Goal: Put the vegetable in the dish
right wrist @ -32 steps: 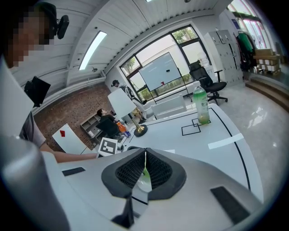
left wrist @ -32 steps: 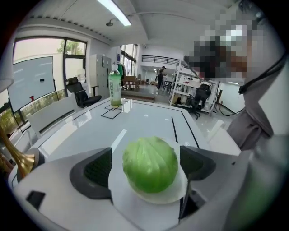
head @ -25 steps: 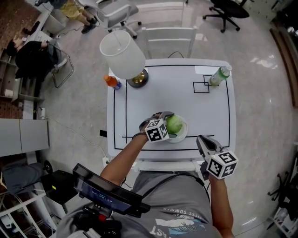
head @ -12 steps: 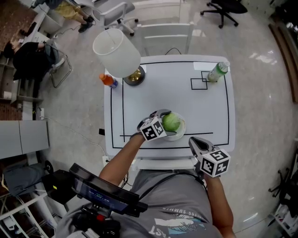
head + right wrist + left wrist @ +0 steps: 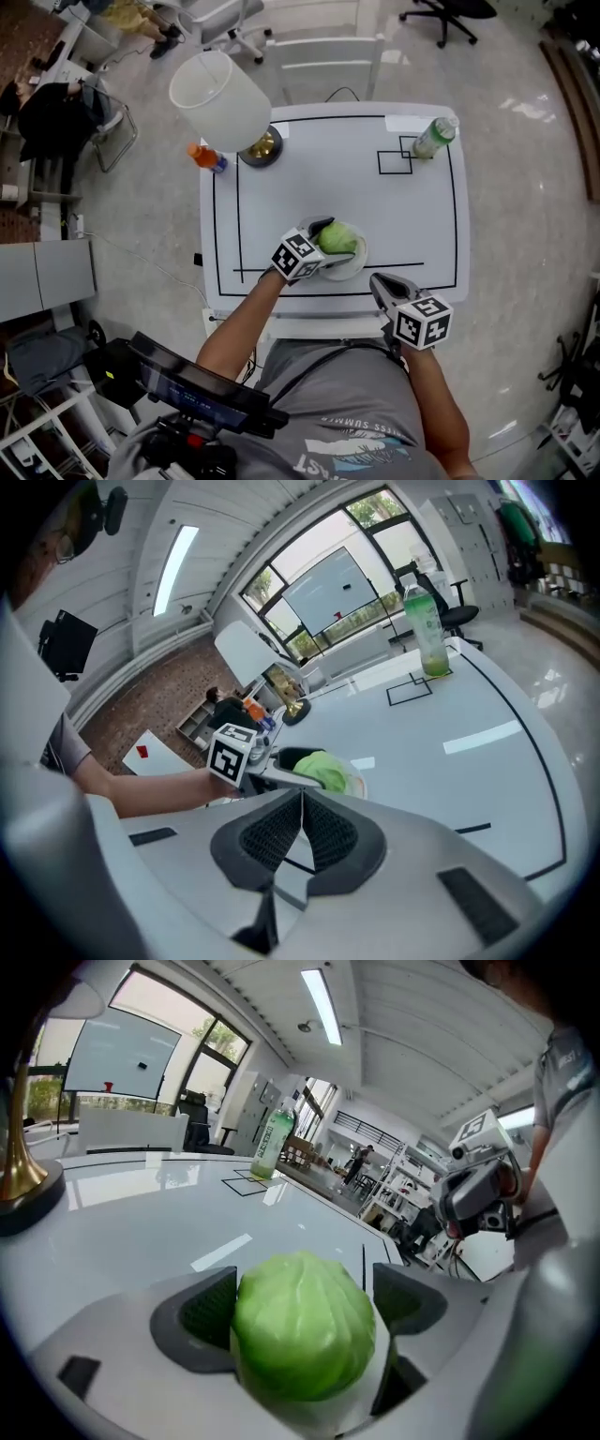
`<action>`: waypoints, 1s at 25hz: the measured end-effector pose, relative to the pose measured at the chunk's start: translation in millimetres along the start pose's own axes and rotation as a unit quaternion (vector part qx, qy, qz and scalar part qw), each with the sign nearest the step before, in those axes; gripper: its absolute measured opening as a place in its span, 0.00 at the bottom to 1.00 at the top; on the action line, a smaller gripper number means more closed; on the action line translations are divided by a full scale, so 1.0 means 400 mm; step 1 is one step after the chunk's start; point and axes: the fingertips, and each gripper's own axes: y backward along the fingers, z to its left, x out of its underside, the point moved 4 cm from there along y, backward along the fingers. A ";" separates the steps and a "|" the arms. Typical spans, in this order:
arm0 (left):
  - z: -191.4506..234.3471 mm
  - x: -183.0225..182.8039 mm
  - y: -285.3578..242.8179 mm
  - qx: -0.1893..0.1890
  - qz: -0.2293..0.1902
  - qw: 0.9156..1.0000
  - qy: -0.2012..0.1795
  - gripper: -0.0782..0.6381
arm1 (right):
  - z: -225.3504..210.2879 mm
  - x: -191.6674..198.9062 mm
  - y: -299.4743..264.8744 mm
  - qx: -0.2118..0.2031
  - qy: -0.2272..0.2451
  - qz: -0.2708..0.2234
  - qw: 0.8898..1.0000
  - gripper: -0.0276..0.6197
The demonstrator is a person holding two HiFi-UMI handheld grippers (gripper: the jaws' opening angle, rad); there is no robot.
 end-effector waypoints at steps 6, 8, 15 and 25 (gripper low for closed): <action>-0.042 -0.008 0.031 -0.001 -0.012 1.000 -0.010 0.75 | -0.029 -0.073 0.014 0.010 0.002 -0.041 0.999 0.05; -0.046 -0.052 0.064 -0.017 -0.054 0.998 -0.006 0.75 | -0.024 -0.106 0.034 0.004 0.020 -0.057 0.998 0.05; -0.103 -0.267 0.235 -0.036 -0.219 0.975 0.009 0.56 | 0.030 -0.234 0.150 -0.036 0.089 -0.136 0.986 0.05; -0.331 -0.482 0.461 -0.012 -0.339 0.939 -0.058 0.12 | 0.201 -0.353 0.405 -0.053 0.191 -0.250 0.948 0.05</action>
